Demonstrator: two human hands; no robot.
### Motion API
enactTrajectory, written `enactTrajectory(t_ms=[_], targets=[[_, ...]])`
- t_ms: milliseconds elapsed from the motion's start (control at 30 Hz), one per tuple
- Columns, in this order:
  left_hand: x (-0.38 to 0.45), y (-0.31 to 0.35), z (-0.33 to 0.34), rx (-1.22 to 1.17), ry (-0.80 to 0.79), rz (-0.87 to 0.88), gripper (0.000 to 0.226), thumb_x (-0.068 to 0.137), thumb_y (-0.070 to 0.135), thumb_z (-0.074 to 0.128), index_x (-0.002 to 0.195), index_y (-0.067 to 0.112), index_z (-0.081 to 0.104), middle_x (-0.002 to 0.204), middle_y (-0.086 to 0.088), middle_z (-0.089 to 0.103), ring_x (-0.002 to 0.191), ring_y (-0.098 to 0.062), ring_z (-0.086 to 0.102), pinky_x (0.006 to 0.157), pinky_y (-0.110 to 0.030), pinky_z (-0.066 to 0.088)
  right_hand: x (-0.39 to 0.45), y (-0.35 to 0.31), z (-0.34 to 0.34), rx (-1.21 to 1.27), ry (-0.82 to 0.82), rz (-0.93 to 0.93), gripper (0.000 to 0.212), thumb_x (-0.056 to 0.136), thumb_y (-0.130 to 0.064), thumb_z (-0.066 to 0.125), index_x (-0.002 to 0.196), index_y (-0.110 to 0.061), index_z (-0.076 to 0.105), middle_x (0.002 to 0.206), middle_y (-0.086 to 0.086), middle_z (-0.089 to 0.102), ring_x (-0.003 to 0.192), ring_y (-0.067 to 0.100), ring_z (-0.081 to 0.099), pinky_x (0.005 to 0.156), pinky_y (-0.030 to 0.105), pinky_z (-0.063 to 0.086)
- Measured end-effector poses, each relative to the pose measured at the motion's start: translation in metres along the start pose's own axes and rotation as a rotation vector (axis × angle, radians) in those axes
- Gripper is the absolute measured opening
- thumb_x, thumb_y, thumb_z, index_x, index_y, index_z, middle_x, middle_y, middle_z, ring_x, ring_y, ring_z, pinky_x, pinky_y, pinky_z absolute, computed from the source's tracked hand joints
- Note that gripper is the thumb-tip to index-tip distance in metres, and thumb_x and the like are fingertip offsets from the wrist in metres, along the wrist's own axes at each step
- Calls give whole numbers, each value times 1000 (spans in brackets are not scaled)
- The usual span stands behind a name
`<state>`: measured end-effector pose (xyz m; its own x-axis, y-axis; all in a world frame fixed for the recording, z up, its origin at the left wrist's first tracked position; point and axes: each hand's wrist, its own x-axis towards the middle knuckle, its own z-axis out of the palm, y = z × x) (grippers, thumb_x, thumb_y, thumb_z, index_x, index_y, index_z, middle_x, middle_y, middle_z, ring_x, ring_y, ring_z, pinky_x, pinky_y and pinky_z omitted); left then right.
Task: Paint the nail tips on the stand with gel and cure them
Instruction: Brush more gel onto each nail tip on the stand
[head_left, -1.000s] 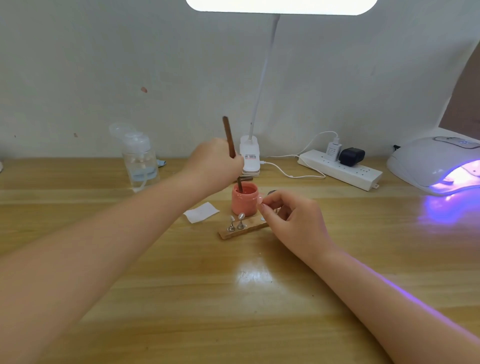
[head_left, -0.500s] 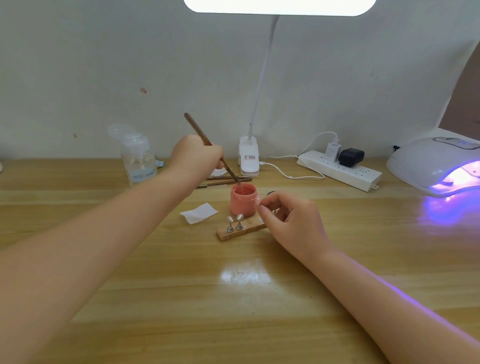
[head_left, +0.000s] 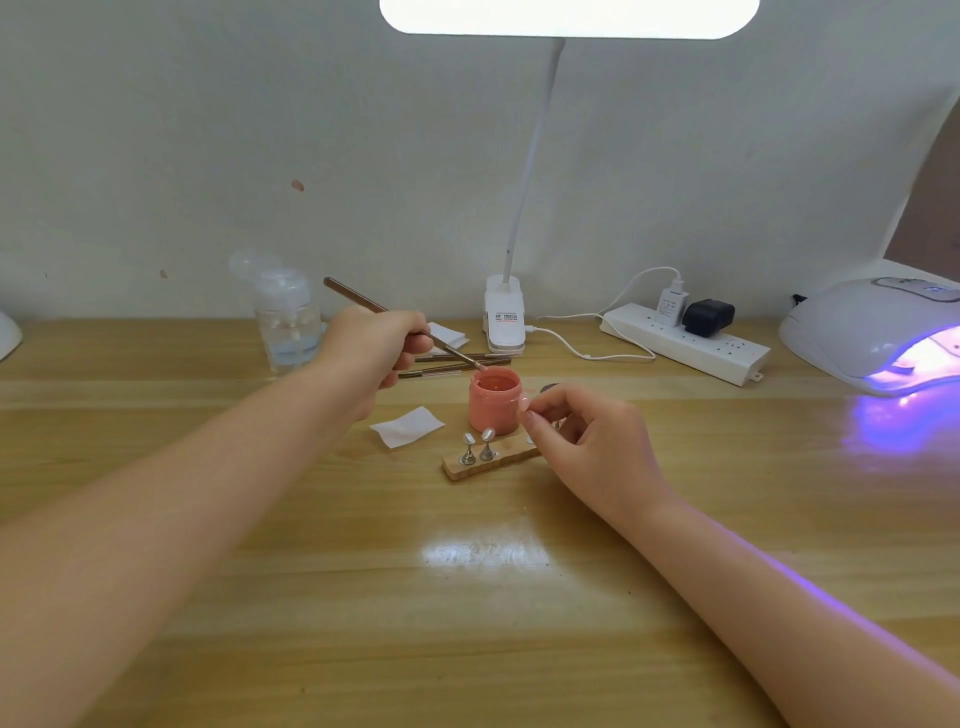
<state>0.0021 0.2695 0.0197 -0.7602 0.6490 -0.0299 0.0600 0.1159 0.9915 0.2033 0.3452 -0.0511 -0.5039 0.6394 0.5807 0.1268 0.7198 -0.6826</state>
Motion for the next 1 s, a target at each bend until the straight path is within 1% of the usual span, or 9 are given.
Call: enactTrajectory(t_ms=[100, 300, 433, 500, 700, 800, 900, 1000], targets=[[1, -6, 2, 12, -6, -28, 8, 87, 16, 61, 87, 10, 67, 49, 8, 62, 50, -9, 46, 47, -21, 34, 0, 0, 0, 9, -1, 7, 6, 84, -17, 72, 79, -17, 70, 76, -8, 68, 47, 10, 48, 53, 20, 39], [5, -12, -4, -59, 66, -15, 10, 83, 14, 61, 74, 11, 65, 47, 9, 60, 50, -10, 46, 48, -22, 36, 0, -2, 0, -11, -7, 7, 5, 84, -17, 72, 80, -16, 71, 73, -11, 67, 49, 15, 51, 54, 21, 40], [4, -14, 2, -81, 27, -37, 9, 83, 15, 63, 75, 12, 66, 51, 8, 63, 49, -7, 48, 48, -22, 38, 0, -3, -1, -1, -14, 7, 4, 84, -16, 72, 80, -15, 71, 75, -7, 69, 49, 17, 52, 54, 26, 43], [3, -17, 2, -68, 24, -44, 9, 83, 15, 63, 76, 11, 67, 51, 8, 63, 49, -8, 49, 48, -21, 38, 0, -3, -1, 2, -11, 7, 4, 84, -16, 72, 80, -15, 71, 74, -7, 68, 49, 17, 52, 53, 26, 43], [4, -20, -9, -95, 90, 0, 10, 82, 16, 64, 74, 10, 66, 50, 8, 63, 49, -9, 49, 50, -23, 38, 0, -2, -1, -3, -9, 6, 5, 84, -17, 72, 80, -16, 71, 72, -10, 67, 49, 18, 52, 53, 22, 41], [2, -20, -8, -181, 37, -16, 9, 84, 16, 65, 77, 11, 67, 52, 6, 64, 47, -7, 50, 45, -20, 39, 0, -2, -1, 0, -7, 10, 5, 84, -17, 72, 80, -16, 70, 71, -10, 67, 49, 17, 51, 53, 21, 40], [-1, -22, -4, -224, -17, -85, 8, 87, 16, 65, 81, 11, 67, 53, 6, 65, 43, -5, 50, 41, -17, 38, 0, -3, -1, -9, -14, 1, 4, 85, -17, 72, 81, -15, 71, 71, -10, 67, 50, 16, 52, 53, 21, 41], [-2, -26, -6, -232, 10, -117, 9, 88, 16, 64, 81, 11, 65, 51, 6, 64, 44, -5, 50, 42, -17, 37, 0, -3, -2, -6, -18, 6, 3, 84, -16, 72, 81, -15, 71, 73, -10, 67, 50, 14, 51, 54, 23, 42]])
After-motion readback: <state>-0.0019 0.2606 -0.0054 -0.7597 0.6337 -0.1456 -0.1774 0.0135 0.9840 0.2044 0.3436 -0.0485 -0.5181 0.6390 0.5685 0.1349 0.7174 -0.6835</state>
